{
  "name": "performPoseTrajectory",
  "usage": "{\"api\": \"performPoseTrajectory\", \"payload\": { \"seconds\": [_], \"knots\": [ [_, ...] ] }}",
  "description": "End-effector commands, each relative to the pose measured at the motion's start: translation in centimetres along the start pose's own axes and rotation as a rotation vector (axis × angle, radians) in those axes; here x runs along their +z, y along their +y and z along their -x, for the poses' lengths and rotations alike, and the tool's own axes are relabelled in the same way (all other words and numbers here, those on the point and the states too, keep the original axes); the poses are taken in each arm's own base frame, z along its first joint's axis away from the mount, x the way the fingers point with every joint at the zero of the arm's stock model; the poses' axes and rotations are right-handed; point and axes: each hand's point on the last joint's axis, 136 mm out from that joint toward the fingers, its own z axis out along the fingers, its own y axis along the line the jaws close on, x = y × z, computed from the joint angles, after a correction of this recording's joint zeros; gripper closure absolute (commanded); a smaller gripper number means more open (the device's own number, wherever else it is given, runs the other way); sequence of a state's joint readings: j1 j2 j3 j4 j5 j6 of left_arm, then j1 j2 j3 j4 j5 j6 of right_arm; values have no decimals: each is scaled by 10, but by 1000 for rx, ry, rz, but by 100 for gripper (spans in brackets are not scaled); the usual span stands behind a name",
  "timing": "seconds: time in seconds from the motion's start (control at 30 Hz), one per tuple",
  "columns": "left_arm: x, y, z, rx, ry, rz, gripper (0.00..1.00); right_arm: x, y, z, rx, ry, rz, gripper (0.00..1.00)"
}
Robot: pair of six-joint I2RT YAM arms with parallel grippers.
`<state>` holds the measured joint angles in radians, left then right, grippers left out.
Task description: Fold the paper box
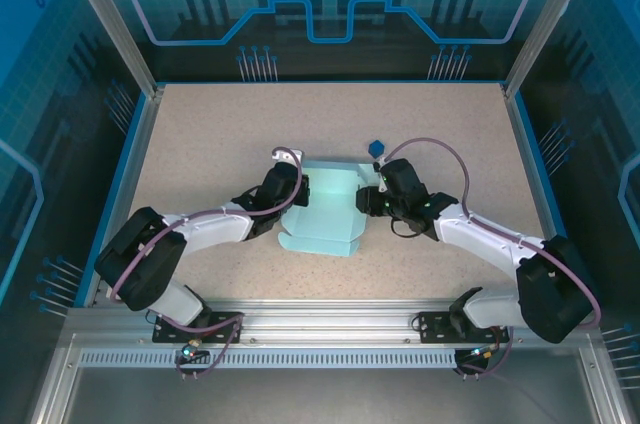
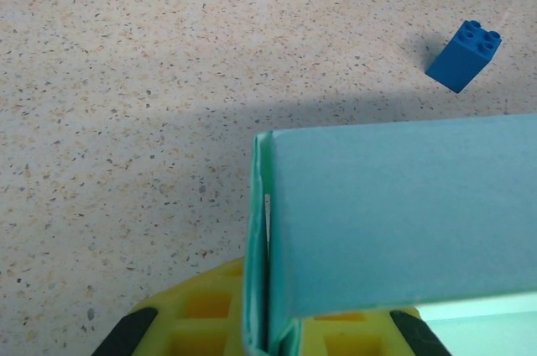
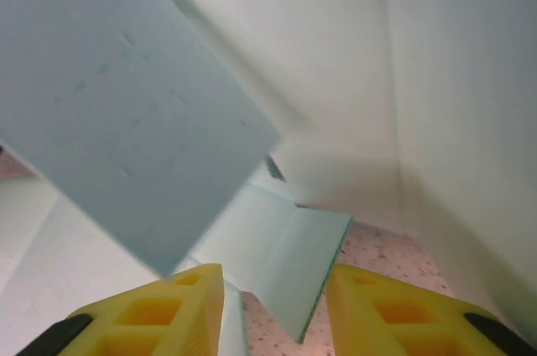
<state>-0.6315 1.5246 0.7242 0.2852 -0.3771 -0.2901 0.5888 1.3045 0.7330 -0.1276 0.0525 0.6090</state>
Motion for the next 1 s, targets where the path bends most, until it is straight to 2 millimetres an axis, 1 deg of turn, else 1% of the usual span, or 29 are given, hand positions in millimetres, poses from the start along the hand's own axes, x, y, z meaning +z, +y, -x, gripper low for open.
{"api": "performPoseTrajectory", "payload": {
  "seconds": [0.0,0.23,0.33,0.4,0.47,0.6,0.77,0.8,0.97],
  "knots": [
    [0,-10,10,-19,-24,-37,100,-4,24,17,-28,-43,88,63],
    [0,-13,11,-18,-23,-44,100,8,42,11,-72,-7,112,66],
    [0,-13,11,-19,-22,-44,100,16,53,8,-99,20,135,66],
    [0,-12,9,-17,-18,-39,100,17,55,6,-119,36,131,66],
    [0,-9,8,-14,-15,-28,100,14,51,6,-152,44,106,66],
    [-1,-6,8,-11,-15,-10,100,-3,42,6,-229,44,57,61],
    [-1,-5,9,-12,-12,-6,100,-28,28,0,-327,77,23,55],
    [-1,-5,9,-12,-10,-4,100,-37,33,10,-338,56,36,55],
    [-4,-6,11,-17,-6,-10,100,-72,31,16,-418,52,62,53]
  ]
}}
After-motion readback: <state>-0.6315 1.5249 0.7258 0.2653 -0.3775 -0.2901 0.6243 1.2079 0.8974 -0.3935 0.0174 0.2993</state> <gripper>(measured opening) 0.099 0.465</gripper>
